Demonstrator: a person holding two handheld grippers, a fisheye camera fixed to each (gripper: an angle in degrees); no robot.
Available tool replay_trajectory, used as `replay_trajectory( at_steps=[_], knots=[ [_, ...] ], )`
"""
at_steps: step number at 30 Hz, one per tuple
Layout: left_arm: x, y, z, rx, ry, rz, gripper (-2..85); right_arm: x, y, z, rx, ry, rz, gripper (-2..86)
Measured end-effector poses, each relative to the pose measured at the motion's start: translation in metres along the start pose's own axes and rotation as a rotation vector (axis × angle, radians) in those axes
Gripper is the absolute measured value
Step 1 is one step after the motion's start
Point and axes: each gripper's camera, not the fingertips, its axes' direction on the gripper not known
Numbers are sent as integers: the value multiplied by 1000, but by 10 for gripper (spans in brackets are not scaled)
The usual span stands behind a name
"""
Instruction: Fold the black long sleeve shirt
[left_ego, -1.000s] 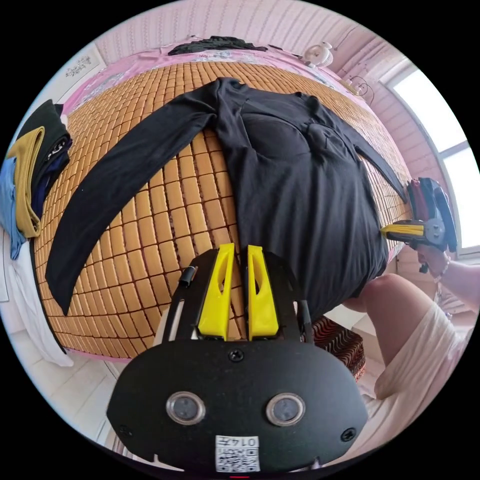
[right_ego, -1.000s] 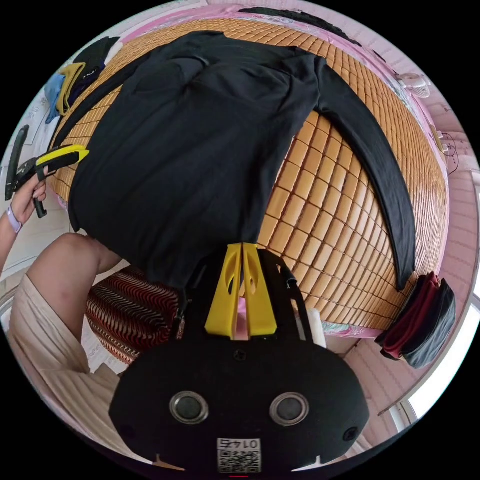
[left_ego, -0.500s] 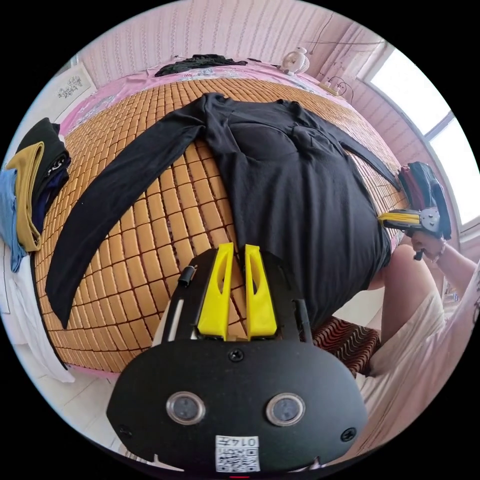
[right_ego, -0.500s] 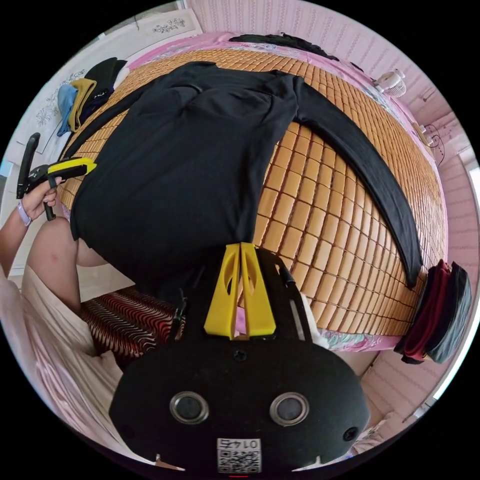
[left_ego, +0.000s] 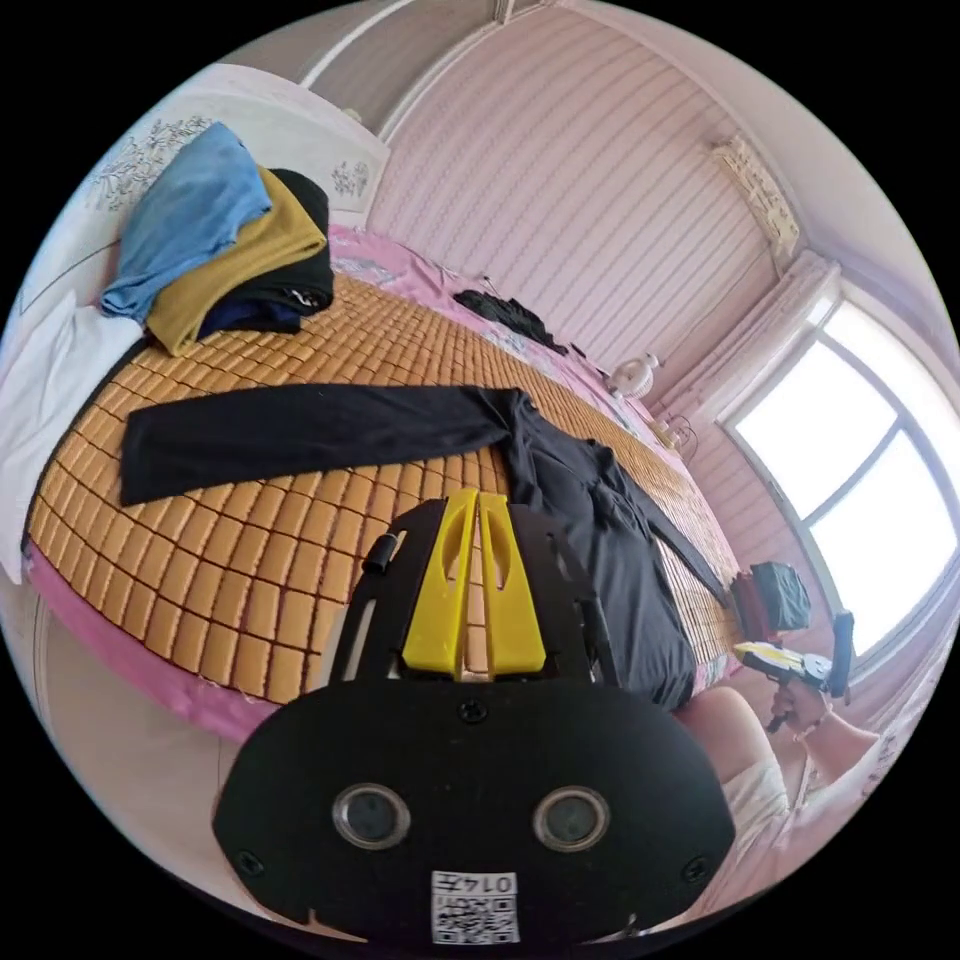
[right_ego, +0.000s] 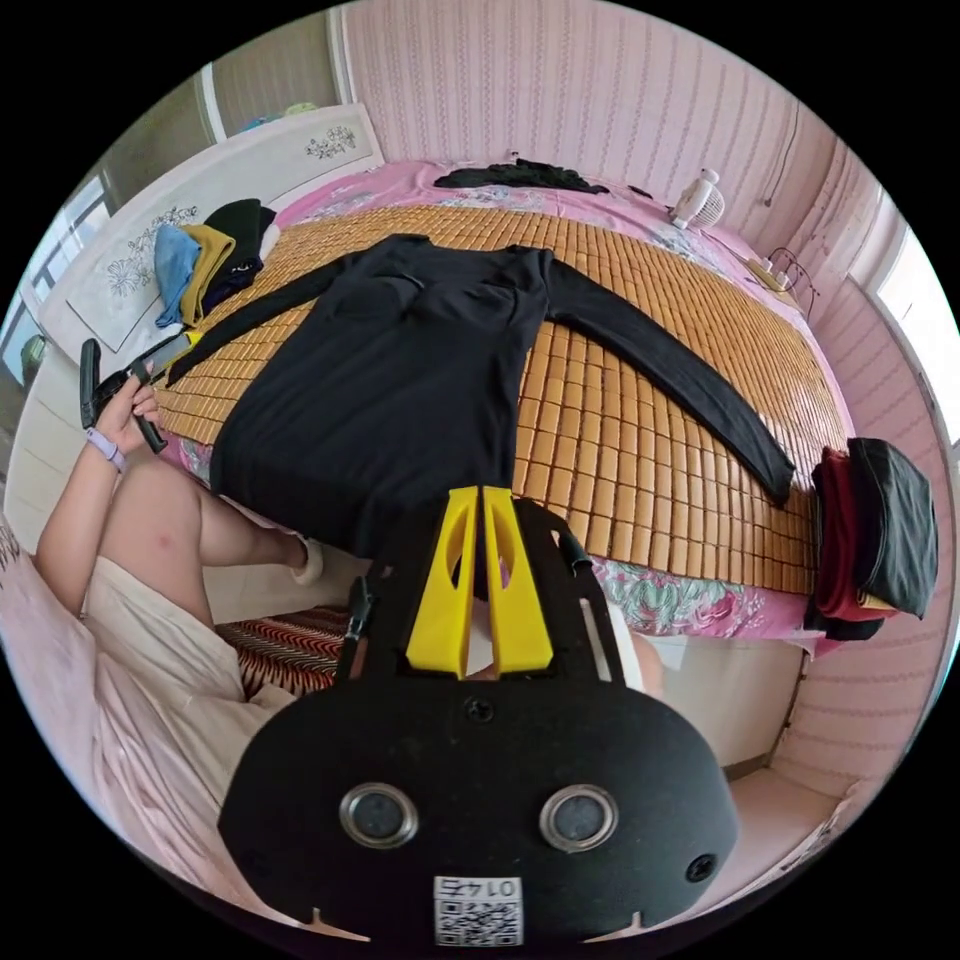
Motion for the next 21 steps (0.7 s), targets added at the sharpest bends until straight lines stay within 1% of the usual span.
replay_trajectory(
  at_steps=[2, 7, 9, 11, 15, 18, 19, 21],
  knots=[
    [-28, -12, -29, 95, -119, -32, -6, -16, -15, -4, 7, -36, -40, 60],
    [-76, -11, -79, 187, -353, -55, 7, -85, -78, 6, 43, -88, -245, 79],
    [-89, 5, -99, 252, -402, -90, 9, -115, -106, 15, 62, -140, -317, 80],
    [-111, 18, -121, 300, -457, -170, 26, -153, -140, 29, 72, -190, -398, 82],
    [-143, 23, -130, 345, -500, -209, 49, -267, -216, 64, 124, -301, -638, 101],
    [-166, 27, -116, 252, -415, -276, 70, -348, -257, 89, 172, -360, -759, 111],
    [-170, 26, -115, 229, -406, -294, 74, -377, -272, 99, 170, -386, -790, 112],
    [-169, 27, -118, 248, -440, -285, 78, -420, -293, 118, 134, -407, -845, 113]
  ],
)
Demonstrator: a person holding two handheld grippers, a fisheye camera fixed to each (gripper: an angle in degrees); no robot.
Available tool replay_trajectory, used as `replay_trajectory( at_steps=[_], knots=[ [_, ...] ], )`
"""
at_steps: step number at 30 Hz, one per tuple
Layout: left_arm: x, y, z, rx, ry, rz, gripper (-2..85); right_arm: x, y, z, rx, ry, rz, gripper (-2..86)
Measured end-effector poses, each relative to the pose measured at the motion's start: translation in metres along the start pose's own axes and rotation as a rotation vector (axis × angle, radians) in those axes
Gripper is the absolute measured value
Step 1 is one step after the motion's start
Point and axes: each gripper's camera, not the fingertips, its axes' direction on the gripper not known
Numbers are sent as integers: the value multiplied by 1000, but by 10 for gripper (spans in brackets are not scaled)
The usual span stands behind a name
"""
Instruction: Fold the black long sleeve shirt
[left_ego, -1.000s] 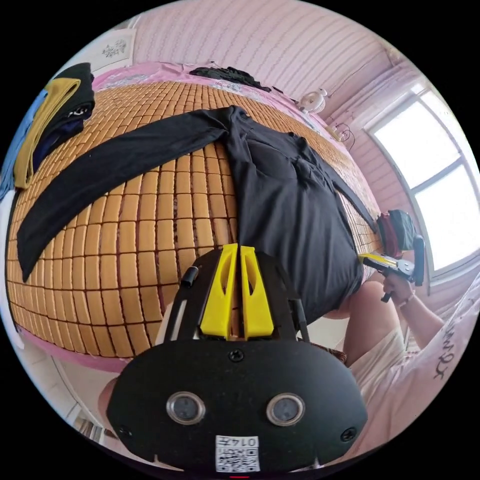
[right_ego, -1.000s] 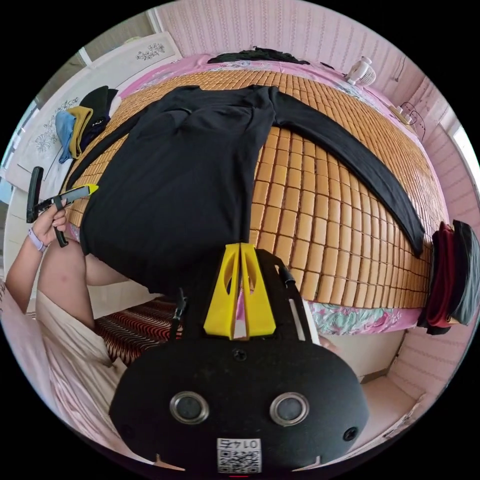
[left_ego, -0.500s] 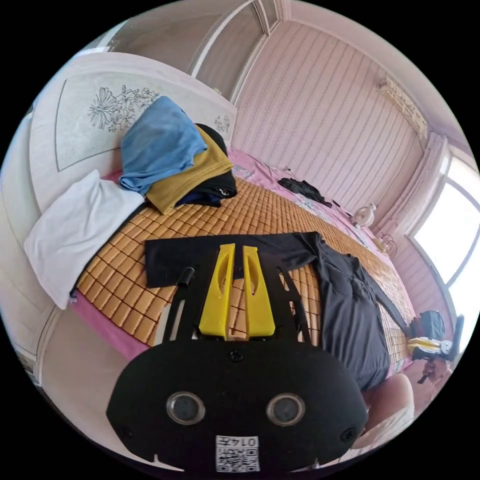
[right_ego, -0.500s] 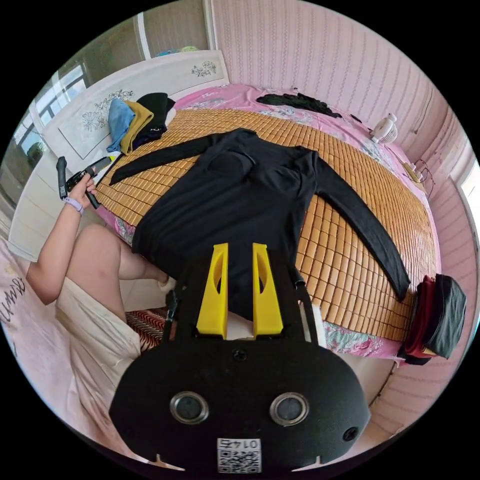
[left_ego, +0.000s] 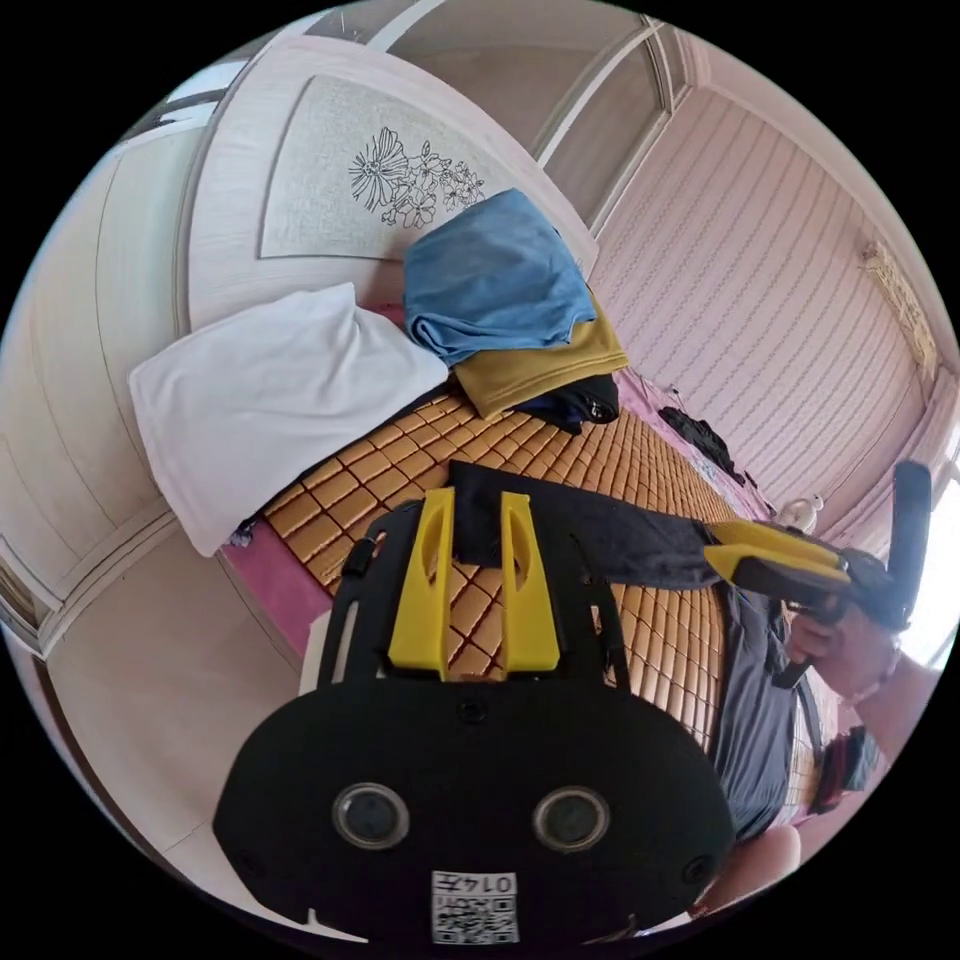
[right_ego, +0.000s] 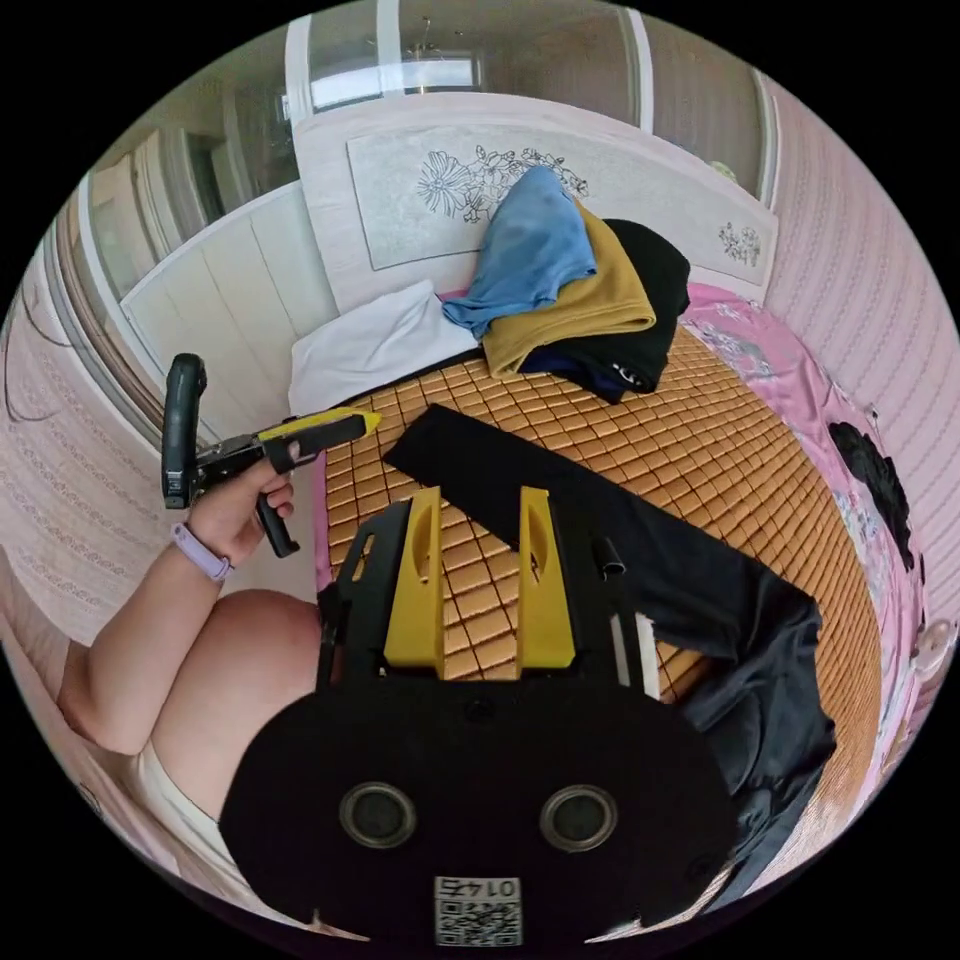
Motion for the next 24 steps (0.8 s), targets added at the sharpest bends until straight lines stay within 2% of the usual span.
replay_trajectory(
  at_steps=[3, 9, 13, 15, 17, 21, 24],
  knots=[
    [7, 2, 2, -3, -97, 43, 82, -9, -53, 52, -81, 20, -87, 113],
    [4, 0, 28, -141, -8, 7, 86, -24, -99, 128, -203, -74, -157, 110],
    [12, 3, 42, -227, -83, 36, 75, -20, -98, 160, -220, -46, -128, 104],
    [17, 6, 42, -226, -91, 54, 59, -14, -91, 164, -204, -36, -123, 87],
    [27, 8, 43, -249, -70, 94, 4, -7, -82, 164, -196, -42, -136, 68],
    [44, 11, 43, -261, -80, 116, -8, 18, -63, 155, -219, -126, -80, 20],
    [61, 11, 35, -231, 27, 111, -9, 44, -44, 117, -113, -150, -15, 12]
  ],
)
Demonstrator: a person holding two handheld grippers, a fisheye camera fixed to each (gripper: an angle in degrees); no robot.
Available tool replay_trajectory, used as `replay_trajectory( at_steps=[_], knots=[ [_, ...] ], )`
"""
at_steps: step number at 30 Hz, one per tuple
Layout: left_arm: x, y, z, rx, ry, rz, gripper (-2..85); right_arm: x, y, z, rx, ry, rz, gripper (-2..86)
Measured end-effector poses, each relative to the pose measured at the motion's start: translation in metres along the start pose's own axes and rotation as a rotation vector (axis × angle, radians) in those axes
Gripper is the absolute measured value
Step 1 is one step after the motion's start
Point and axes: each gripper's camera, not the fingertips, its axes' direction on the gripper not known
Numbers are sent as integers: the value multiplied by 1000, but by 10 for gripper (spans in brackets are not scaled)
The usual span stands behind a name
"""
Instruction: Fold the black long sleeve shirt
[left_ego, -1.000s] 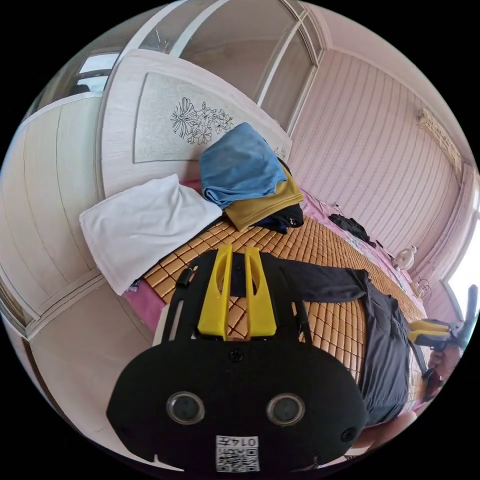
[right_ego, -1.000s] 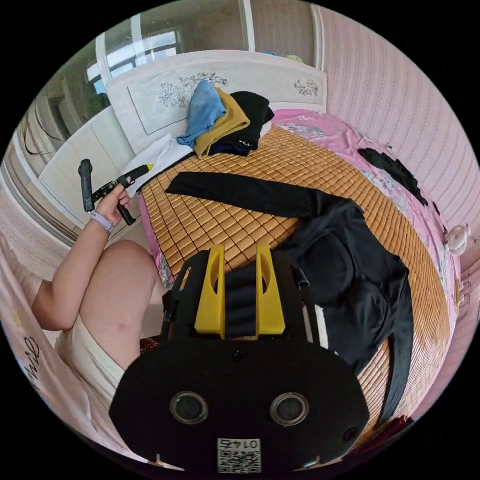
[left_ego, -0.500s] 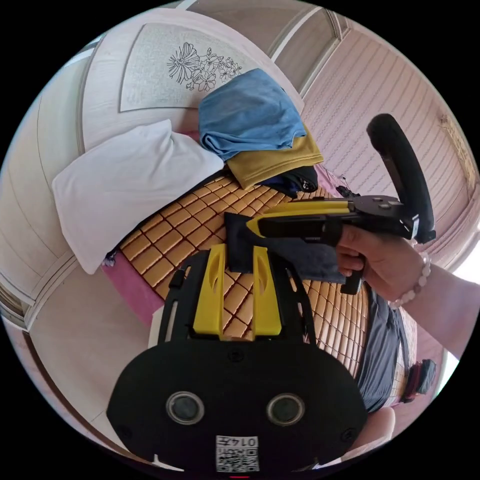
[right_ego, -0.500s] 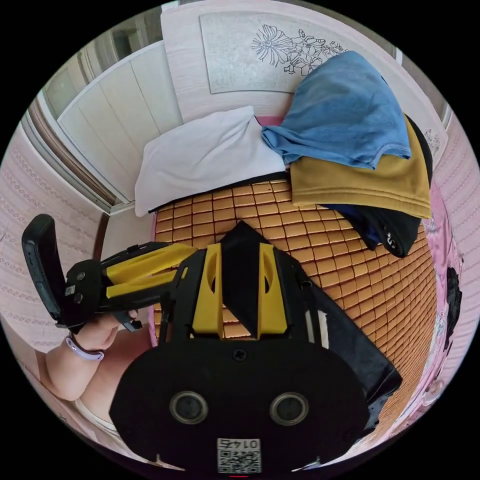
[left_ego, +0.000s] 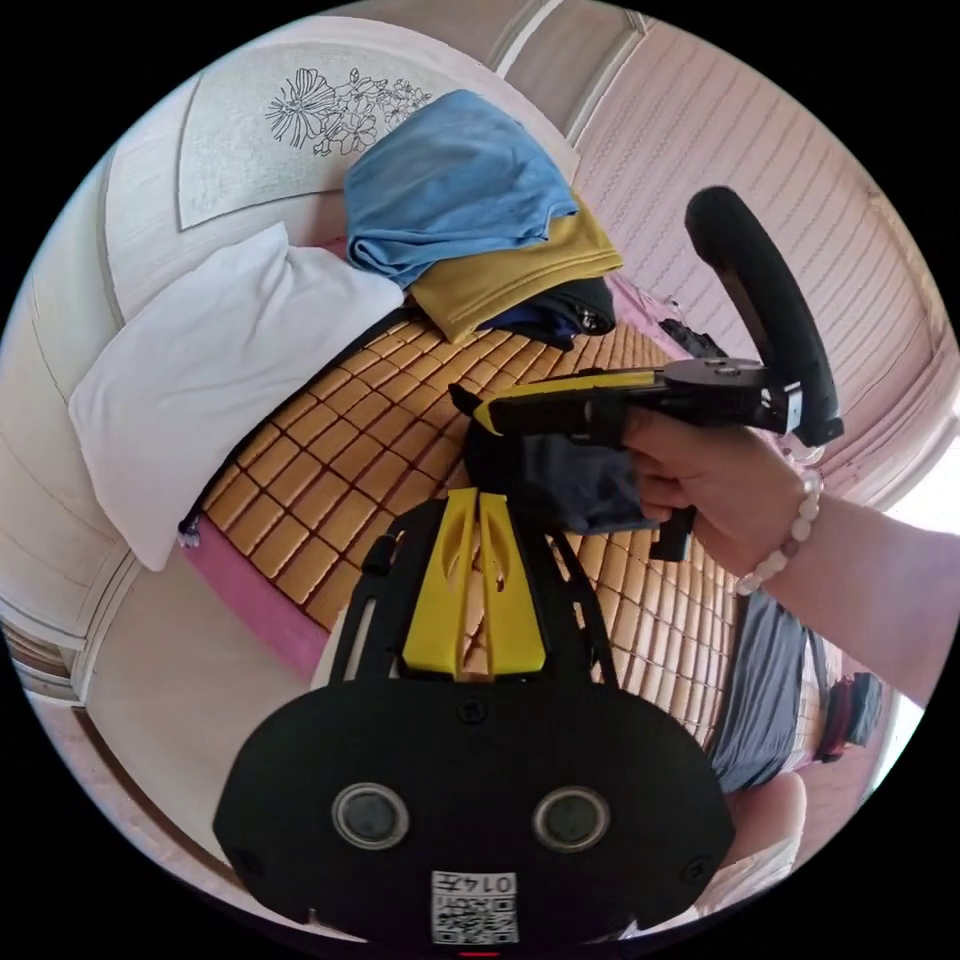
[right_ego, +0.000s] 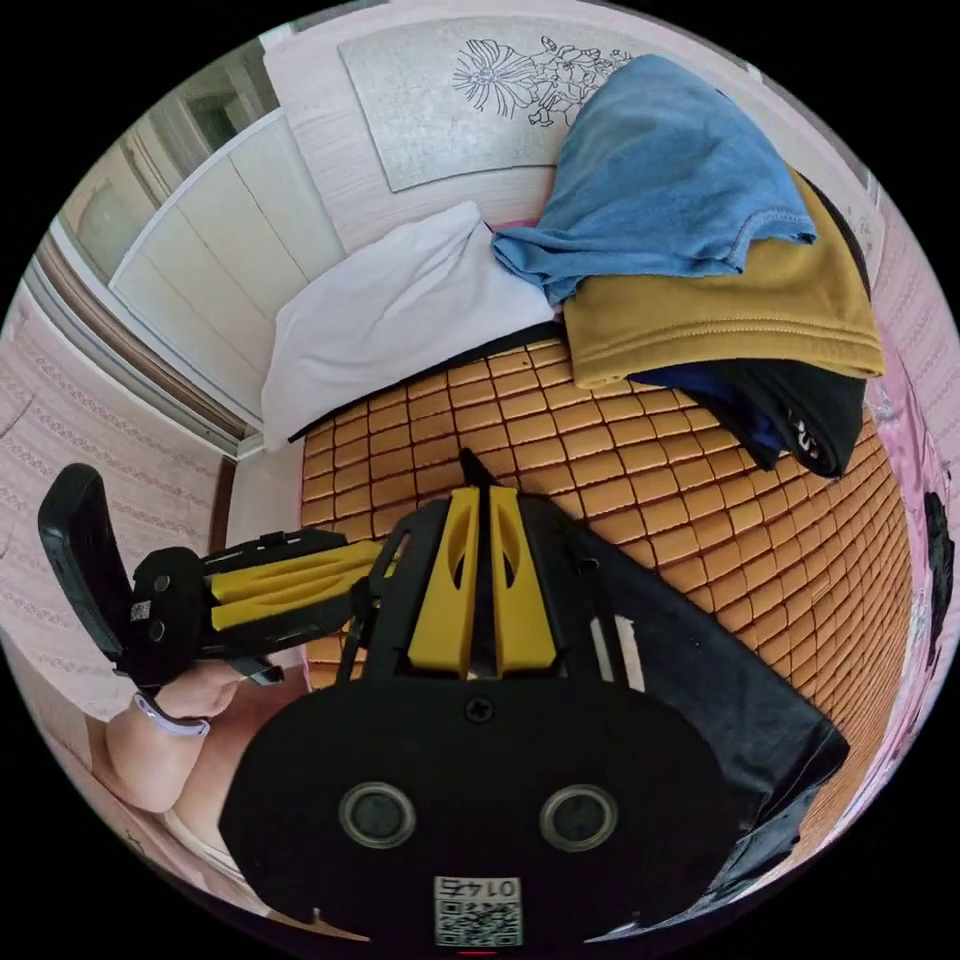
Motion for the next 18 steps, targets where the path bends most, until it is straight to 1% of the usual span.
replay_trajectory(
  at_steps=[1, 2, 3, 4, 5, 6, 8, 9, 10, 11, 12, 13, 14, 15, 16, 17, 18],
  knots=[
    [14, -1, -8, 44, 51, 21, -10, 10, 13, -23, 57, -22, 34, 10],
    [35, -1, -16, 87, 59, 78, -10, 15, 21, -37, 90, -28, 48, 10],
    [49, -1, -20, 108, 51, 121, -10, 25, 41, -65, 155, -18, 70, 9],
    [77, 1, -27, 157, 30, 207, -10, 34, 64, -95, 210, -1, 93, 8],
    [106, 4, -34, 207, 37, 282, -10, 40, 77, -110, 237, 7, 107, 8],
    [119, 6, -38, 230, 57, 315, -10, 50, 106, -143, 296, 26, 138, 8],
    [169, 16, -65, 360, 170, 411, -10, 63, 154, -199, 396, 53, 193, 8],
    [181, 19, -73, 393, 203, 434, -10, 65, 190, -238, 468, 66, 210, 8],
    [206, 25, -90, 455, 274, 471, -10, 62, 229, -278, 539, 91, 217, 9],
    [232, 32, -106, 506, 362, 511, -10, 58, 249, -297, 569, 109, 217, 9],
    [246, 36, -114, 525, 413, 543, -10, 48, 292, -332, 614, 153, 228, 10],
    [274, 46, -128, 551, 505, 612, -9, 35, 339, -362, 642, 194, 256, 12],
    [304, 58, -138, 549, 590, 683, -9, 29, 364, -375, 651, 212, 277, 13],
    [318, 65, -141, 536, 634, 714, -9, 15, 413, -395, 650, 250, 332, 15],
    [343, 79, -143, 499, 721, 746, -8, 2, 461, -404, 624, 293, 403, 18],
    [367, 94, -140, 436, 809, 776, -7, -4, 485, -404, 607, 315, 446, 20],
    [380, 103, -136, 390, 849, 792, -7, -12, 531, -397, 564, 349, 546, 25]
  ],
)
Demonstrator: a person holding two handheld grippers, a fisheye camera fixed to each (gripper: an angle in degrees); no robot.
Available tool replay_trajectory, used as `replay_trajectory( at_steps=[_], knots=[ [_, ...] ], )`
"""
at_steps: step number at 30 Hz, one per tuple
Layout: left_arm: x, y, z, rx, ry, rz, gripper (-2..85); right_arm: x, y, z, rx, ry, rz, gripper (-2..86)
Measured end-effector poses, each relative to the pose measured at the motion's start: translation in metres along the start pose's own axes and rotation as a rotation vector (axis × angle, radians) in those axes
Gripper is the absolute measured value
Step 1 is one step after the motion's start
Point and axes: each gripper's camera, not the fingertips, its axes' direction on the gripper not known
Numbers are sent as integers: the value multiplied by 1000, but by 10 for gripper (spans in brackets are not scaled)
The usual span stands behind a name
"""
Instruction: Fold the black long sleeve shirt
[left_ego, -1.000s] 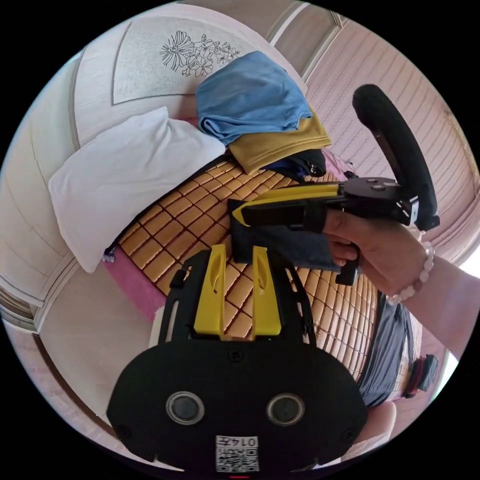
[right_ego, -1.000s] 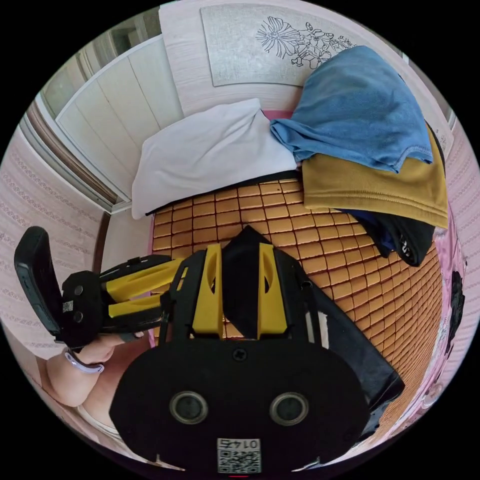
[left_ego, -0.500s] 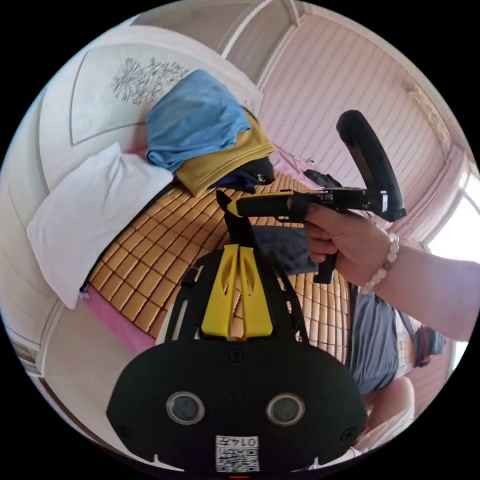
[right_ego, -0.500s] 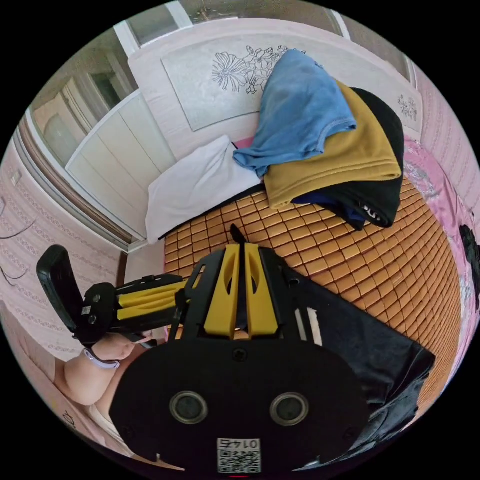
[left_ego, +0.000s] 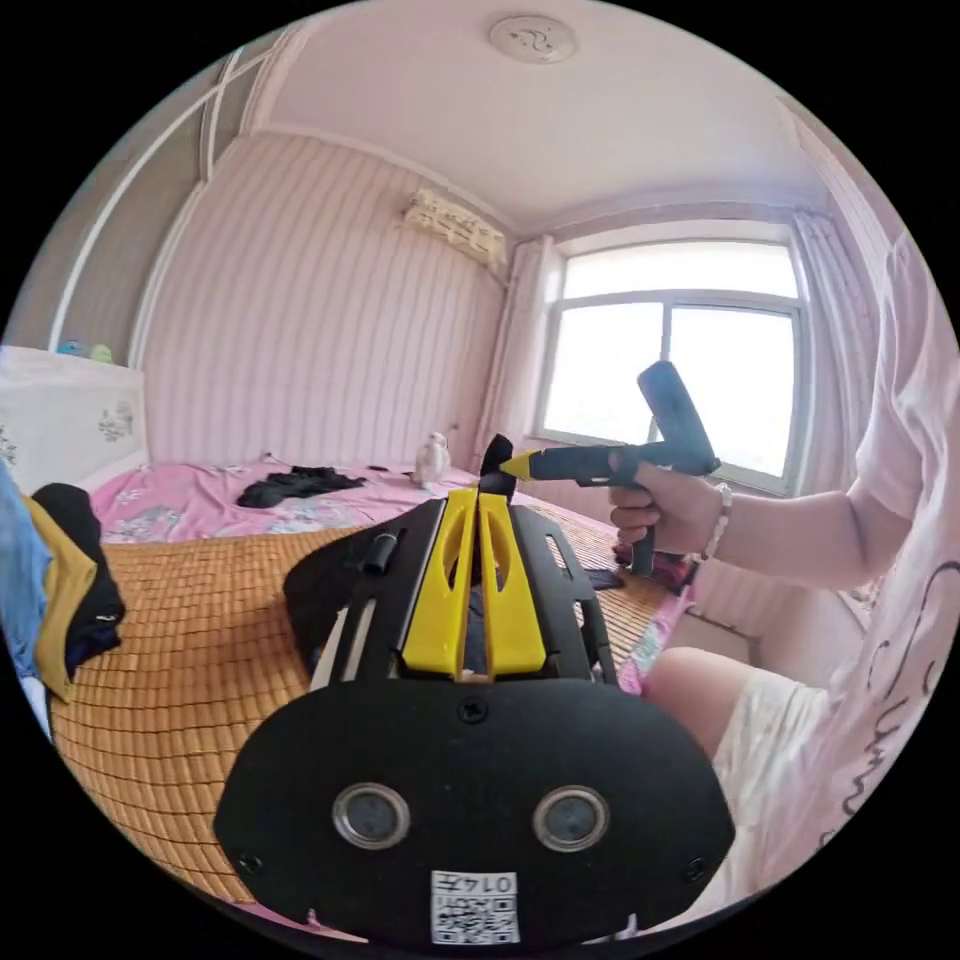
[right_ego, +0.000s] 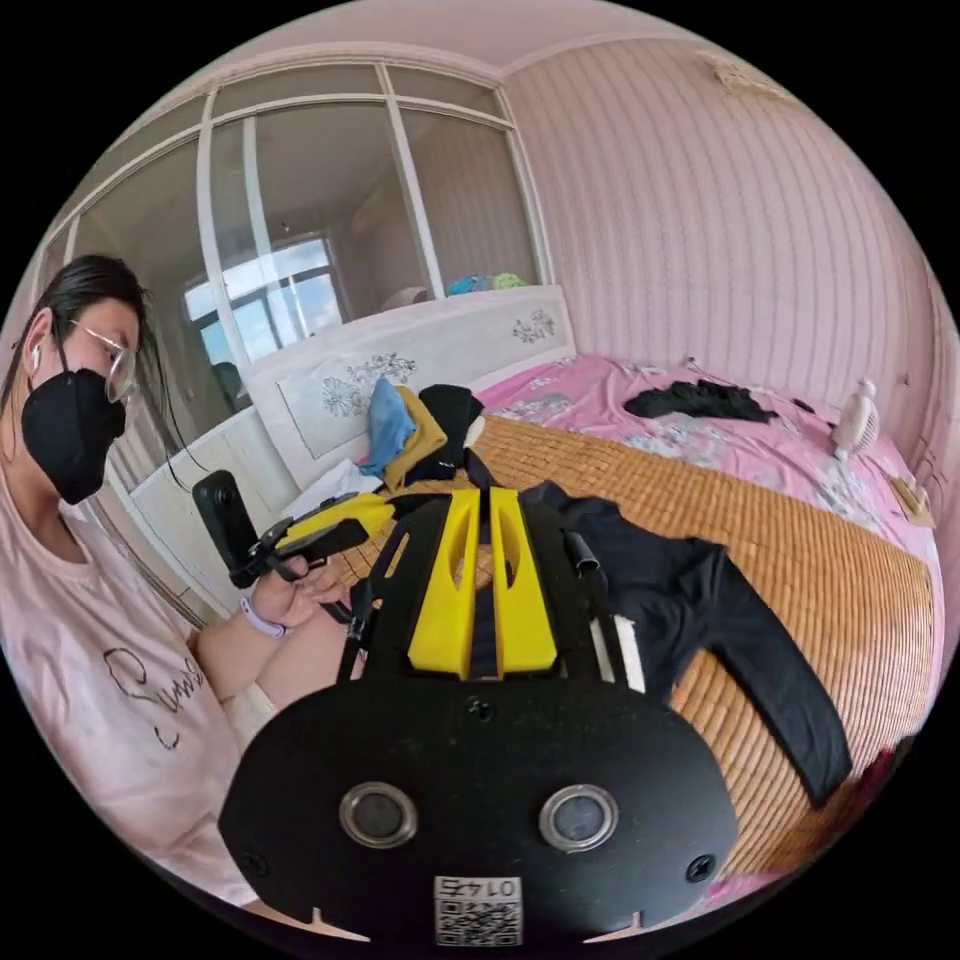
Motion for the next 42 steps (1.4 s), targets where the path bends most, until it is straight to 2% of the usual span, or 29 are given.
replay_trajectory(
  at_steps=[2, 4, 8, 14, 17, 20, 25, 28, 31, 36, 42],
  knots=[
    [33, 24, 51, -155, 138, -47, 0, 29, 63, -9, -95, 121, 111, 38],
    [55, 50, 82, -273, 187, -45, 22, 66, 134, -9, -241, 206, 247, 57],
    [84, 87, 128, -502, 193, -19, 39, 92, 191, -11, -251, 207, 363, 73],
    [98, 107, 185, -652, 183, -8, 49, 103, 211, 15, -260, 201, 329, 85],
    [112, 111, 223, -702, 191, 27, 59, 117, 217, 16, -208, 233, 328, 94],
    [125, 113, 260, -731, 195, 58, 58, 150, 224, 10, -171, 351, 382, 125],
    [127, 118, 300, -765, 130, 79, 52, 231, 238, -13, -189, 781, 419, 136],
    [121, 128, 315, -806, 85, 85, 49, 291, 257, -32, -167, 888, 587, 140],
    [115, 144, 331, -880, 87, 78, 39, 340, 279, -47, -121, 938, 813, 152],
    [114, 157, 336, -886, 73, 109, 22, 377, 304, -45, -169, 939, 945, 118],
    [101, 162, 337, -881, 77, 92, 9, 382, 315, -50, -156, 833, 889, 26]
  ],
)
